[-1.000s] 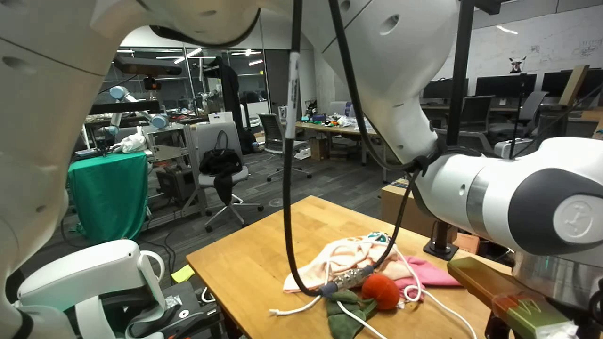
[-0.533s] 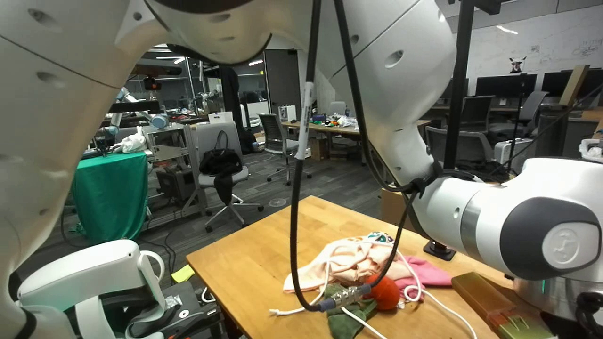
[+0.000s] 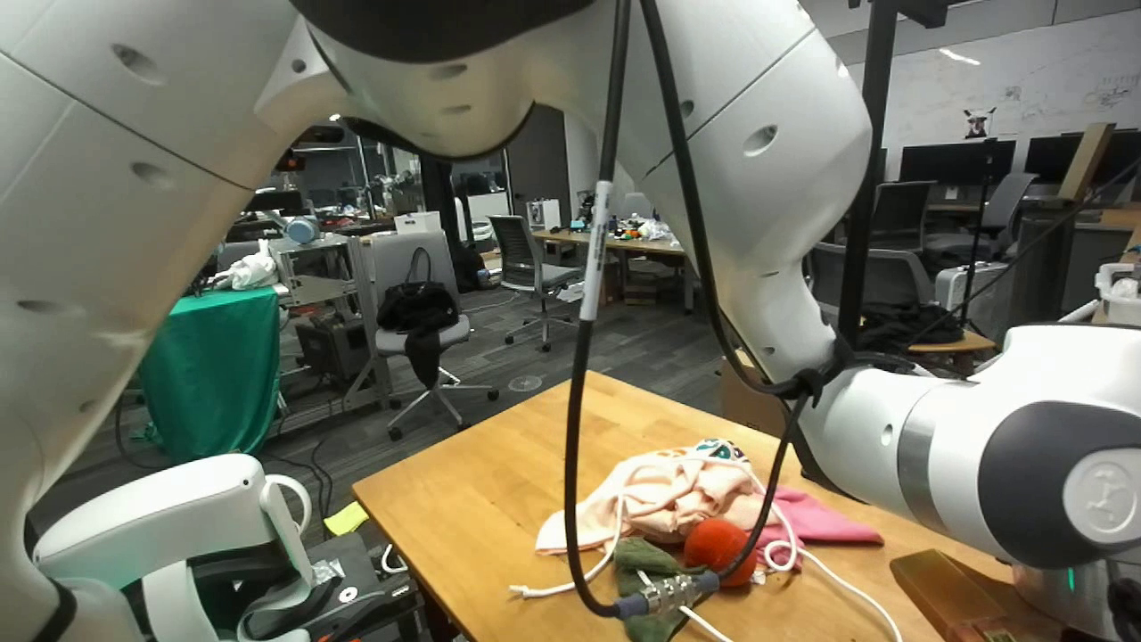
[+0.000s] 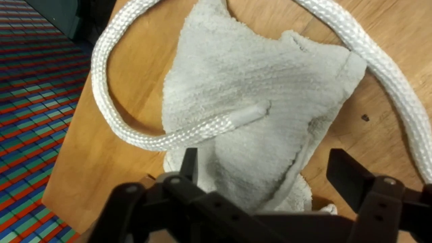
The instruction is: Move the white towel to the right front corner, then move it to the left back corner, then move the rope to the right back corner, then move the peach shirt to the left front corner, then move the pink shirt away from you, then move the turnip plushie closer to you
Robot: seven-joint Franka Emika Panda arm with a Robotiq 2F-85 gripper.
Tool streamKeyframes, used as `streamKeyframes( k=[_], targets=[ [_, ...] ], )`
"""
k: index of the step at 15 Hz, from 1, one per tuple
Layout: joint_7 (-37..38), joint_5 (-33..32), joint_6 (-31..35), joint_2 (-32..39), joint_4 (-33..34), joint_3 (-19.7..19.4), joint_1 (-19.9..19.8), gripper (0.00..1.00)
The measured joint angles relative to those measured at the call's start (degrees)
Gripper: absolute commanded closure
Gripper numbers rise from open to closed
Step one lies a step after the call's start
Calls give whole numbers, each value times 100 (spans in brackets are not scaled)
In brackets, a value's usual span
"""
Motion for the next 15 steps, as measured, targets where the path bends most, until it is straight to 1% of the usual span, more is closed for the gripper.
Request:
streamKeyframes(
  k=[1, 6, 8, 11, 13, 15],
  targets=[
    [72, -1, 0, 41, 50, -49, 29, 42],
    [359, -1, -2, 231, 266, -132, 108, 80],
    [465, -1, -4, 303, 322, -173, 145, 93],
    [622, -1, -26, 398, 390, -230, 191, 97],
    [710, -1, -55, 410, 407, -259, 237, 93],
    [779, -8, -73, 393, 416, -309, 328, 93]
  ],
)
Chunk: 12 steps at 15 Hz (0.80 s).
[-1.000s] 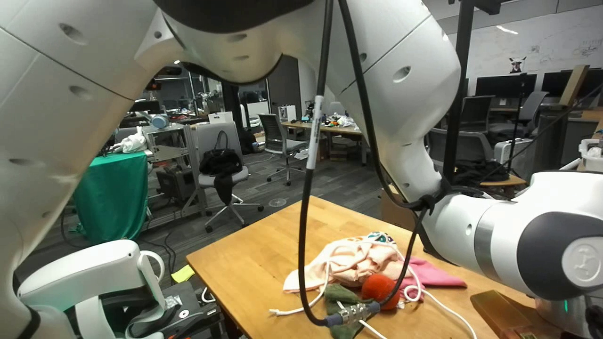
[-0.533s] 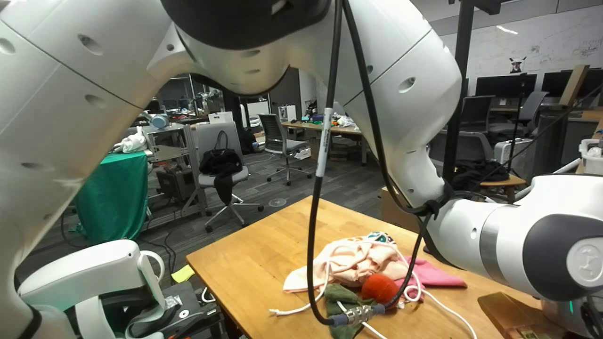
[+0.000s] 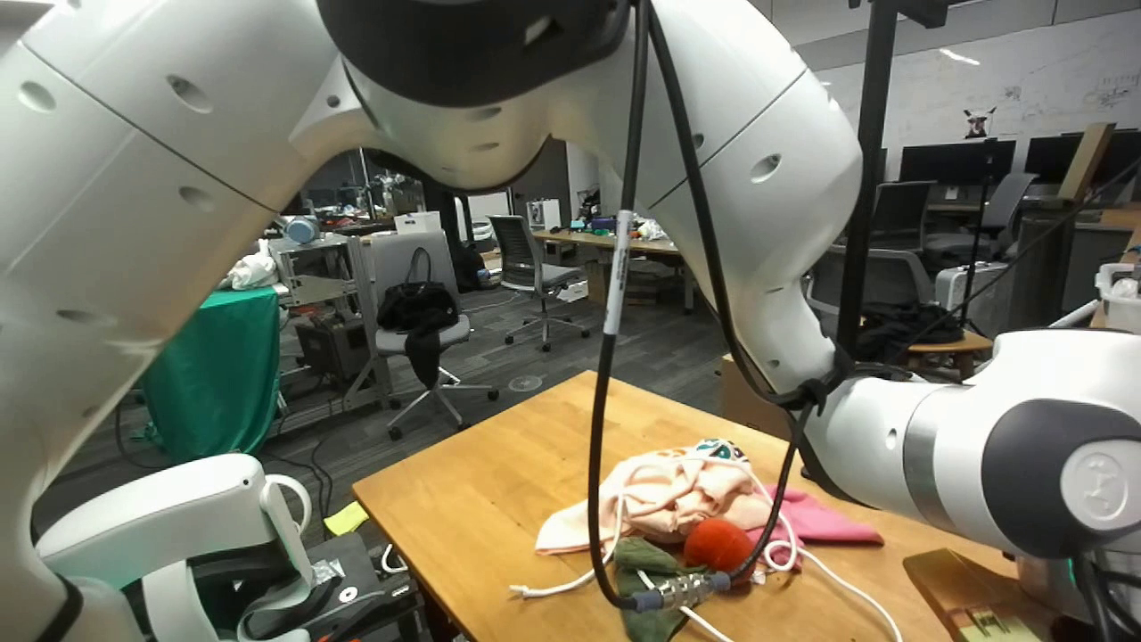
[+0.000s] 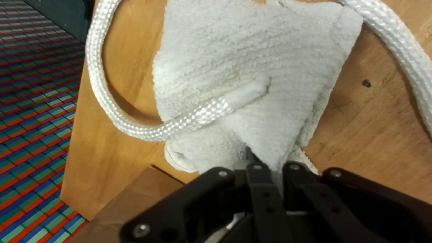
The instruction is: Move the white towel to the right front corner, then move it to the left back corner, then move the rope to the right back corner, then move the peach shirt to the left front corner, then move the pink shirt away from you, then move the turnip plushie closer to you
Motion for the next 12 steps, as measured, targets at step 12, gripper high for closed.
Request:
streamKeyframes(
  k=[12],
  targets=[
    [1323, -526, -106, -1219, -276, -431, 779, 93]
  ],
)
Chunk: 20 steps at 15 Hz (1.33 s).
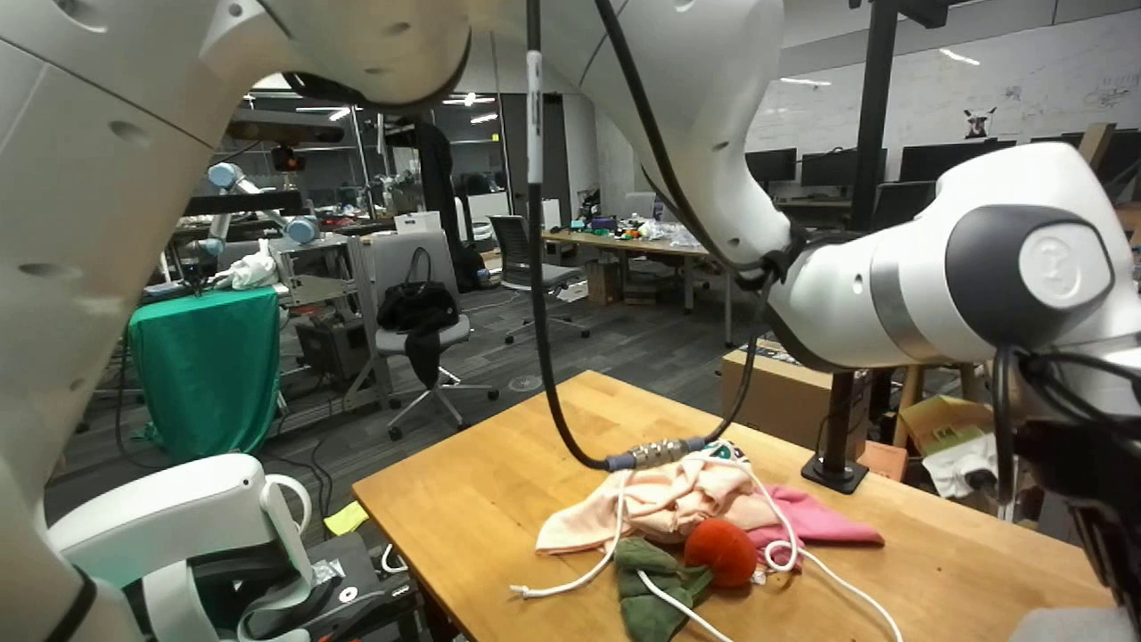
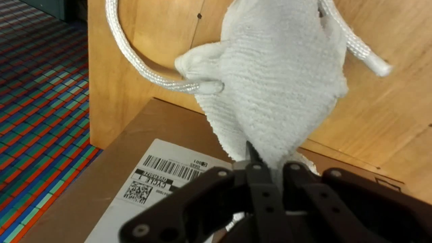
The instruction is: Move the white towel to the right front corner, then move it to the left back corner, then move the rope to the right back corner, then move the peach shirt to the left front corner, then move the pink shirt away from you, then move the turnip plushie closer to you
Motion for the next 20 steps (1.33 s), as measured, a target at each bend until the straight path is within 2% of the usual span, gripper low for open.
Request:
streamKeyframes(
  k=[4, 7, 13, 20],
  targets=[
    [516, -385, -218, -570, -24, 40, 131, 93],
    [809, -630, -451, -941, -14, 211, 170, 93],
    [1041, -804, -1098, -1506, 158, 821, 169, 93],
    [1000, -725, -1638, -1636, 528, 1550, 126, 93]
  ],
)
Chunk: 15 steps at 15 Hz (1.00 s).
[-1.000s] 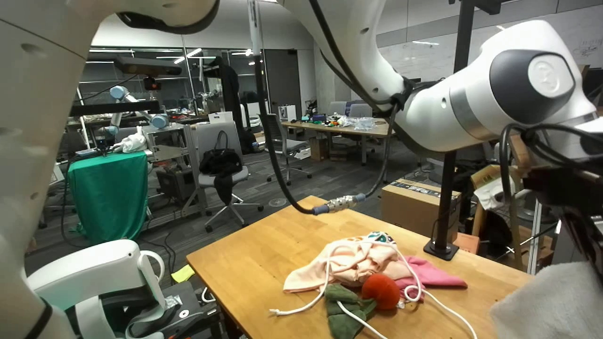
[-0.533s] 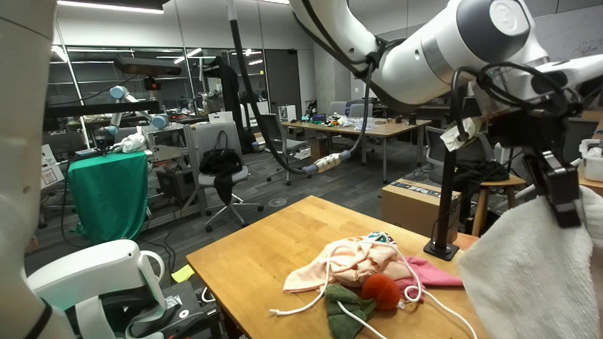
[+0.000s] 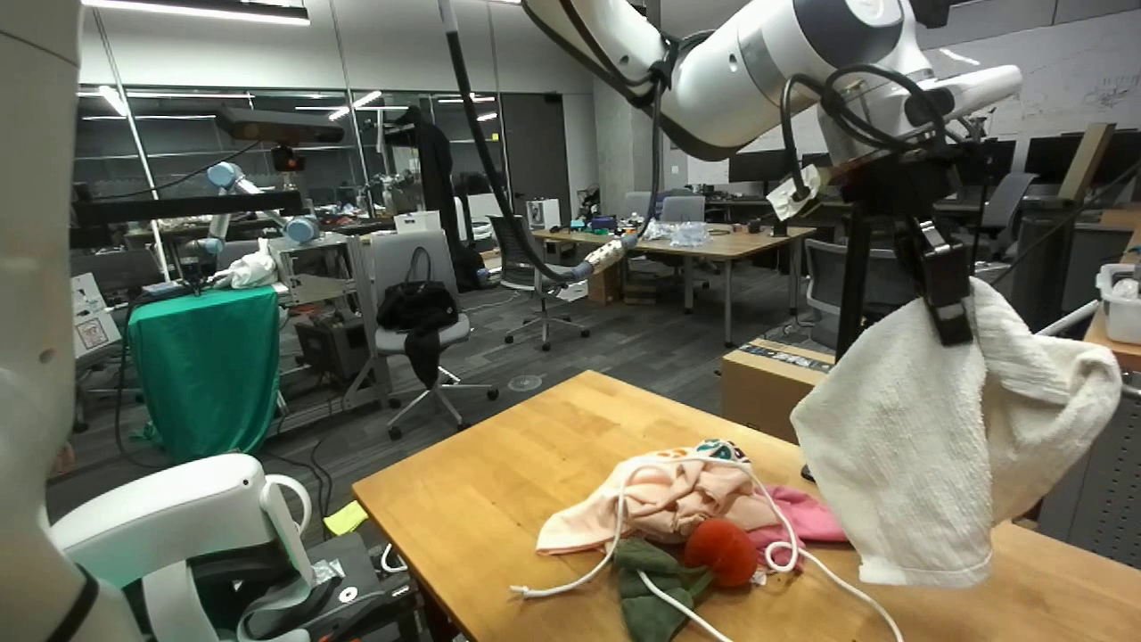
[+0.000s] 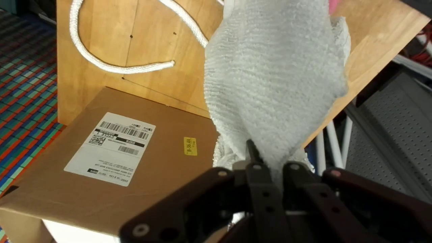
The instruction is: Move the white towel to the right front corner, then move it to the left back corner, then move the rope to the right back corner, then move the peach shirt to the left front corner, then move the pink shirt away from you, then move the turnip plushie closer to you
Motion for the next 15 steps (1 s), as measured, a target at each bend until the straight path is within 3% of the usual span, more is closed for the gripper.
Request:
streamKeyframes(
  k=[6, 15],
  targets=[
    [-557, -5, -118, -187, -190, 680, 117, 93],
    [-1683, -23, -981, -715, -498, 1710, 707, 93]
  ],
)
